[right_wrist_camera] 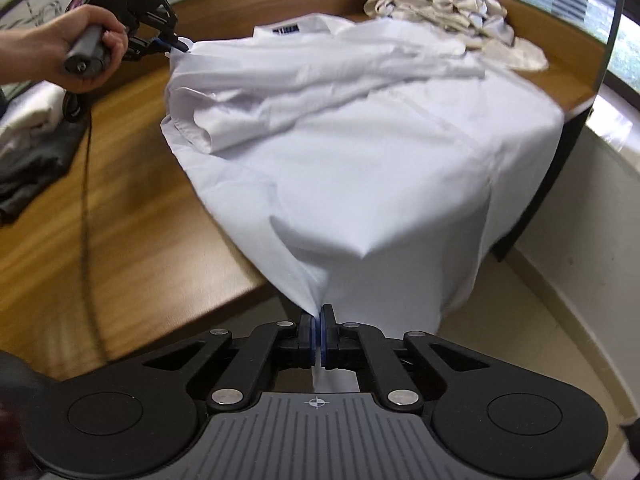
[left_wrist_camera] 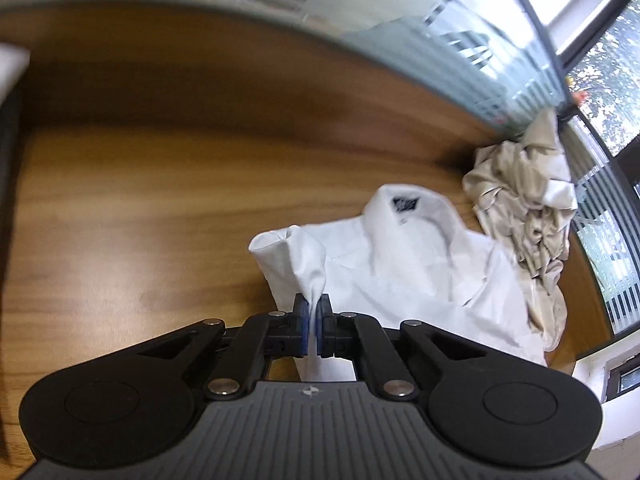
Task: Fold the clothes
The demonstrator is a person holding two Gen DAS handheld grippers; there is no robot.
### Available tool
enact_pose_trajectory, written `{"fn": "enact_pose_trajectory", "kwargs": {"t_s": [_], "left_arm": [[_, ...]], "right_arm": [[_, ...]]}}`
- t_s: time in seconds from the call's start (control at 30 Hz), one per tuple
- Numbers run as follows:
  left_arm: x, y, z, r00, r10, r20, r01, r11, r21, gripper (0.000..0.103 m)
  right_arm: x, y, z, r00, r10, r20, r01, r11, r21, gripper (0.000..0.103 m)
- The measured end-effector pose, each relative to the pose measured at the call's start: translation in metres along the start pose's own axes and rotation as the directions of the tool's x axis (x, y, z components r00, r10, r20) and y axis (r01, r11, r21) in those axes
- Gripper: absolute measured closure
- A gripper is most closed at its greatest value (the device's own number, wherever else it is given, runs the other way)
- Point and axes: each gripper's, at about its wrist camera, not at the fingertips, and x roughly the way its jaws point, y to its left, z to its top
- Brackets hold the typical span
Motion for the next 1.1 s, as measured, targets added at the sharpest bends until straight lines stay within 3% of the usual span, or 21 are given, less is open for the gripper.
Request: {"fn": "enact_pose_trajectory", "kwargs": {"t_s": [0.23, 0.47, 0.6, 0.77, 1.0, 1.1], "left_arm": [[-0.024, -0.063, 0.014, 0.997, -0.002, 0.072, -0.005, 0.995, 0.095, 0.099], [0.003, -0.129, 0.020, 0.996, 0.050, 0.079, -0.062, 0.987, 0.151, 0.099], [0.037, -0.162, 0.015, 0.993, 0.079, 0.087, -0.095, 0.974, 0.206, 0.099], [0.091, -0.200, 0.004, 0.983, 0.164, 0.086, -0.182, 0.940, 0.288, 0.099], [0.159, -0.225, -0.015, 0.955, 0.288, 0.070, -0.293, 0.883, 0.367, 0.094], [0.176, -0.223, -0.019, 0.950, 0.309, 0.054, -0.306, 0.879, 0.367, 0.089]], "right_arm": [[-0.044, -0.031, 0.042, 0.999, -0.027, 0.017, 0.027, 0.999, 0.043, 0.099], [-0.042, -0.077, 0.074, 0.997, -0.077, -0.001, 0.077, 0.996, 0.044, 0.099], [-0.016, -0.117, 0.083, 0.997, -0.060, -0.039, 0.063, 0.994, 0.094, 0.099], [0.022, -0.166, 0.089, 0.996, 0.020, -0.090, -0.004, 0.984, 0.180, 0.099], [0.082, -0.216, 0.093, 0.976, 0.122, -0.179, -0.079, 0.970, 0.229, 0.098], [0.103, -0.226, 0.091, 0.966, 0.154, -0.208, -0.105, 0.968, 0.230, 0.097]]}}
